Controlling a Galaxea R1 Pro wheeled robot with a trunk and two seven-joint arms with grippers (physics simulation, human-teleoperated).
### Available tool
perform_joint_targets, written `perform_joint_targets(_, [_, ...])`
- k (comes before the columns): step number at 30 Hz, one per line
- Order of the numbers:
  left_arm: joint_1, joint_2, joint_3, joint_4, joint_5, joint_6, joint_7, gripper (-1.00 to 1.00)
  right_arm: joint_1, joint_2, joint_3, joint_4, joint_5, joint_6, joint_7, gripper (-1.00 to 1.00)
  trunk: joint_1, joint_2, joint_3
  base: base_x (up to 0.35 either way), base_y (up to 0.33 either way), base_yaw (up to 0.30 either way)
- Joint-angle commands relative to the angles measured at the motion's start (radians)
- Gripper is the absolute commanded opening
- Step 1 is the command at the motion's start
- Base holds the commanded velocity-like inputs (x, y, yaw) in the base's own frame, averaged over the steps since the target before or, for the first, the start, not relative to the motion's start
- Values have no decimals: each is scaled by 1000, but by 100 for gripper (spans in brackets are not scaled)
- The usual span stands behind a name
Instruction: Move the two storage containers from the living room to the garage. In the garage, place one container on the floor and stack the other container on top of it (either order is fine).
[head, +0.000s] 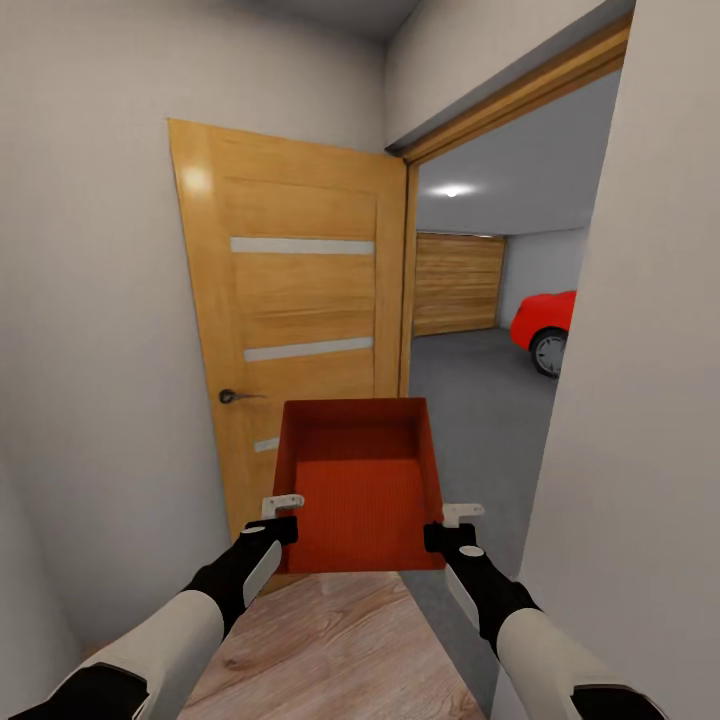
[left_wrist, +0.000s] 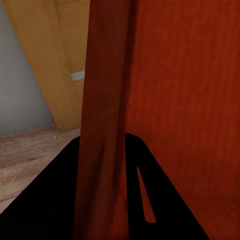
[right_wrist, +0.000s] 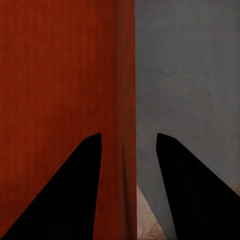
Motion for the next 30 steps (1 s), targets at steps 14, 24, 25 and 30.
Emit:
perform_joint_targets(14, [0,2,5,-10,-25,-42,23,-100,0,2,-43,0,12,10,-20,-100,1,-1,0,269,177,-33])
perform_joint_targets(24, [0,2,5,-13,-25,-43,25,-100,0,3,-43,0,13,12,-20,-100,1,-1,0,115,19,-230])
perform_joint_targets(25, [0,2,5,-13,-25,-43,25,-100,0,3,-43,0,13,12,-20,-100,1,-1,0,8,0,-241])
perform_joint_targets(30, [0,2,5,-13,-26,-43,25,-100,0,2,-43,0,13,12,-20,-100,1,-1,0,3,0,-241])
